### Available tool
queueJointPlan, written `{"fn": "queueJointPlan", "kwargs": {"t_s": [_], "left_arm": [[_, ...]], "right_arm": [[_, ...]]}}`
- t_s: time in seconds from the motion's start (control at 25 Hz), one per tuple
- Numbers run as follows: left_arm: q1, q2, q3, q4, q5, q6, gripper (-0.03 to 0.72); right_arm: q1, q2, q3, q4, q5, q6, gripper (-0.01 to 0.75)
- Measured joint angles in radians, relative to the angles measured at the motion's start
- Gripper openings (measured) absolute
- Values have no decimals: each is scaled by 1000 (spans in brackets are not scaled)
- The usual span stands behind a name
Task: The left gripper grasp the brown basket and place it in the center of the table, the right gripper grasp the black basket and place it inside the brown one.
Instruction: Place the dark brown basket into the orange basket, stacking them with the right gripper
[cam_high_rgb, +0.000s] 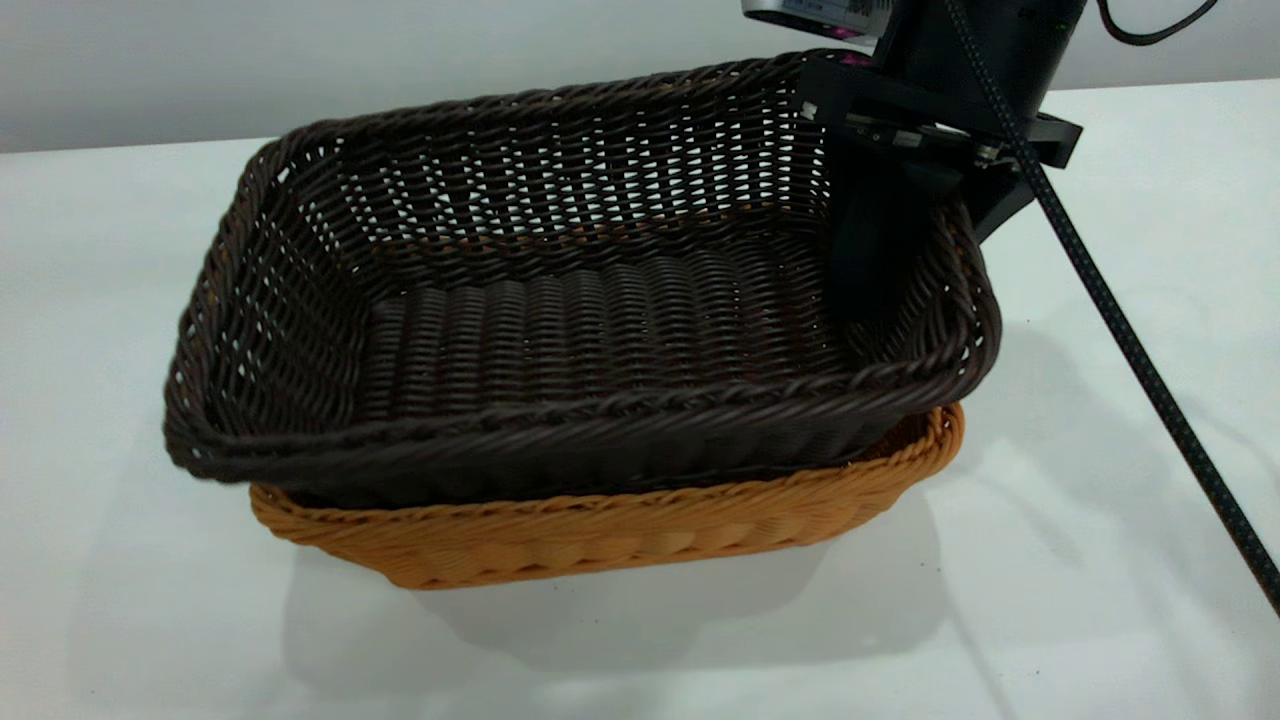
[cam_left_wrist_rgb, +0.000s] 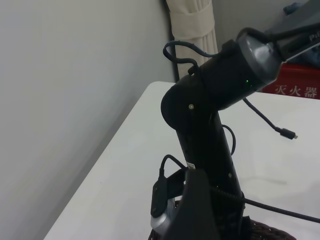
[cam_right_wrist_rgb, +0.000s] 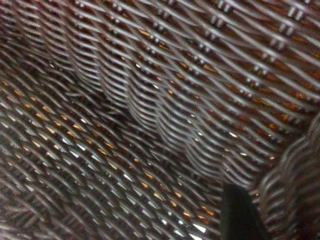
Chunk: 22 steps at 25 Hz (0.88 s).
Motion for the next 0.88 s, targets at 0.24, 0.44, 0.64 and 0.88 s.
{"fn": "queueJointPlan", "kwargs": {"t_s": [0.24,0.44,0.64,0.88], "left_arm": [[0,0,0,0,-1,-1,545],[0,0,0,0,-1,-1,545],[0,0,0,0,0,-1,545],[0,0,0,0,1,-1,545]], "right_arm": [[0,17,0,3,0,0,282],[0,40,0,4,-1,0,282],[0,41,0,3,-1,0,282],[0,40,0,-9,0,0,282]]}}
